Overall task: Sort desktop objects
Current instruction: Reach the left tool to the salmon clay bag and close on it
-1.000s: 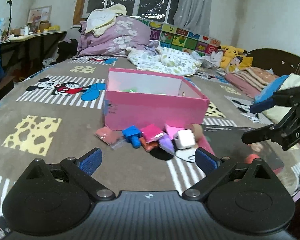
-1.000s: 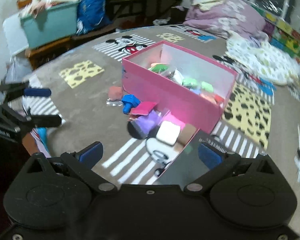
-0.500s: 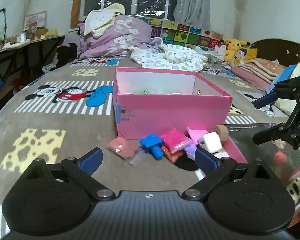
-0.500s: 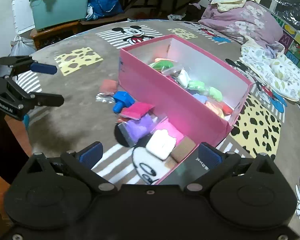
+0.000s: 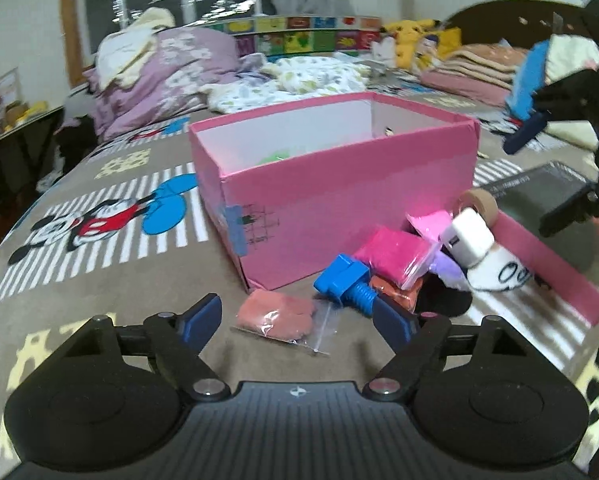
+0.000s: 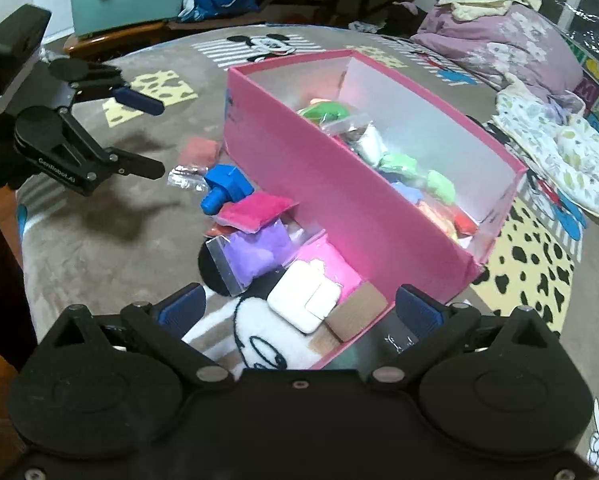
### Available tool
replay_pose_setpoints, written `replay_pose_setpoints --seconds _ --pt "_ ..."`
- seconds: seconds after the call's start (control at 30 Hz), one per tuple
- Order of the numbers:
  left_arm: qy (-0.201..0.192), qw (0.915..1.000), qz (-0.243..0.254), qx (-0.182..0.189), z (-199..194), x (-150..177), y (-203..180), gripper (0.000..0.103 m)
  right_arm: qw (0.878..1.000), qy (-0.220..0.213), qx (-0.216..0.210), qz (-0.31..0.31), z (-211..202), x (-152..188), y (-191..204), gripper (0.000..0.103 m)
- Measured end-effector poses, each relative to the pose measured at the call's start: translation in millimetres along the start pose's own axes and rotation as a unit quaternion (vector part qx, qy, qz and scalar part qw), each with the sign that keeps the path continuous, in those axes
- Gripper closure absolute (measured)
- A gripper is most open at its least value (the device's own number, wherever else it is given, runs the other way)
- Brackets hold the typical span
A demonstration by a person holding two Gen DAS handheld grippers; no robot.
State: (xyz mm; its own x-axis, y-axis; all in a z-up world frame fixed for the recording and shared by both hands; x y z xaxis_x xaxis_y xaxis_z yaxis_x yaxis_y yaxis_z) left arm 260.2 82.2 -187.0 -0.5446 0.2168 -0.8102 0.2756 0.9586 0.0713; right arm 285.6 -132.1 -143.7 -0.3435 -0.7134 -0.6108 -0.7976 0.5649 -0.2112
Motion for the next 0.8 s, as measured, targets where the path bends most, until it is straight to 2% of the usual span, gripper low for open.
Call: replay_pose_setpoints --seconds 0.3,0.6,0.8 --pt "0.016 0.9994 0.011 0.029 26.0 5.6 2.0 0.020 0.999 0.017 0.011 0.048 21.4 8.4 -19.2 0.001" --pt "0.021 0.9989 0.008 0.040 35.6 10.6 13.7 0.020 0.996 0.015 0.010 0.089 29.3 11.7 -33.5 0.003" --pt "0.031 0.9982 0.033 0.039 44.7 12.9 10.5 0.020 0.995 0.014 0.005 0.095 33.2 9.2 -30.9 0.003"
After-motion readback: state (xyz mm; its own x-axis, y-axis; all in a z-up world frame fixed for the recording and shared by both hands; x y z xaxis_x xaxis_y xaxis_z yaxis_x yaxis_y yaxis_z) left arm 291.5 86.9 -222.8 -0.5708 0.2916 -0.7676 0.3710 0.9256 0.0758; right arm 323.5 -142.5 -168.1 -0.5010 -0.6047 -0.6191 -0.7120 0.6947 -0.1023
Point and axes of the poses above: each gripper's, at about its wrist camera, not at the fingertips, and z roughly the way its jaws point, y to its left, x to its underside, the point moved 9 cm from there along z, roughly the way its jaws point, and after that the axes turned 3 degrees about -z, right-handed, at the moved point
